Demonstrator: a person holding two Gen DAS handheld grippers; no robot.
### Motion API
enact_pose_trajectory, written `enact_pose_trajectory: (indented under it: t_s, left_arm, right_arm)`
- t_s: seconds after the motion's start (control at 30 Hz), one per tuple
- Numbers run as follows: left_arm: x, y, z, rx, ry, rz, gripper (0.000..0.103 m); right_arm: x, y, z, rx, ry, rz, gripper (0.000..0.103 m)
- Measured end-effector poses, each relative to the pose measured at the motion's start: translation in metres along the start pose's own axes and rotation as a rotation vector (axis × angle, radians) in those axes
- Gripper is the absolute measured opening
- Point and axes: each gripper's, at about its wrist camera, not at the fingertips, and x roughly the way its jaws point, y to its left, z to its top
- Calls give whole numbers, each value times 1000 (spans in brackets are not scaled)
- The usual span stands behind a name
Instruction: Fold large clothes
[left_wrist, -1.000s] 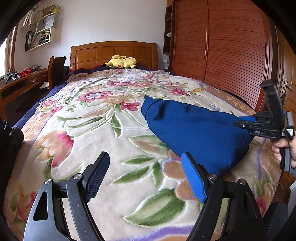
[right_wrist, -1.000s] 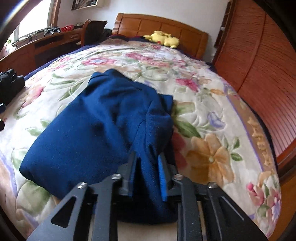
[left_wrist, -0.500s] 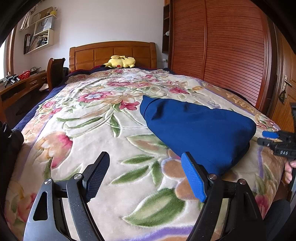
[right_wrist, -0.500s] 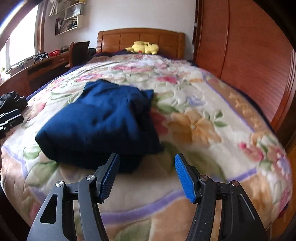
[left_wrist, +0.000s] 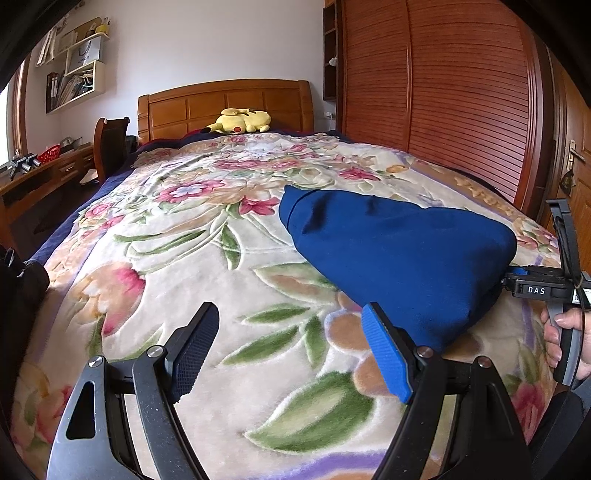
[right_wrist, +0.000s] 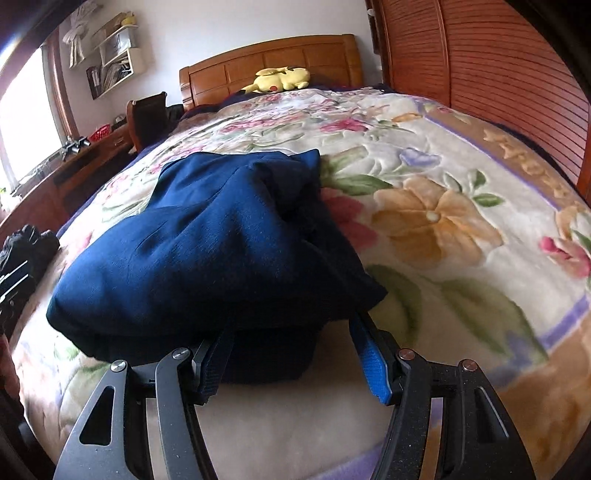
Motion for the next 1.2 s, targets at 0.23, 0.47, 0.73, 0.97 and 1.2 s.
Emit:
enact_pose_trajectory:
  t_s: [0.23, 0.47, 0.73, 0.97, 1.2]
  left_arm:
    - [1, -1, 0, -1, 2, 2, 80]
    - [11, -9, 5, 7, 25, -14, 80]
    - [27, -19, 20, 10, 36, -30, 80]
    - [63, -48, 36, 1, 98, -137, 80]
    - [103, -94, 59, 72, 135, -177, 80]
  right_arm:
    - [14, 7, 2, -17, 31, 73, 41]
    - [0, -7, 6, -85, -25, 120, 11]
    - [-31, -55, 19, -129, -82, 10, 8]
    - [-79, -131, 4, -109, -91, -130, 8]
    - [-72, -156, -5, -58, -88, -152, 8]
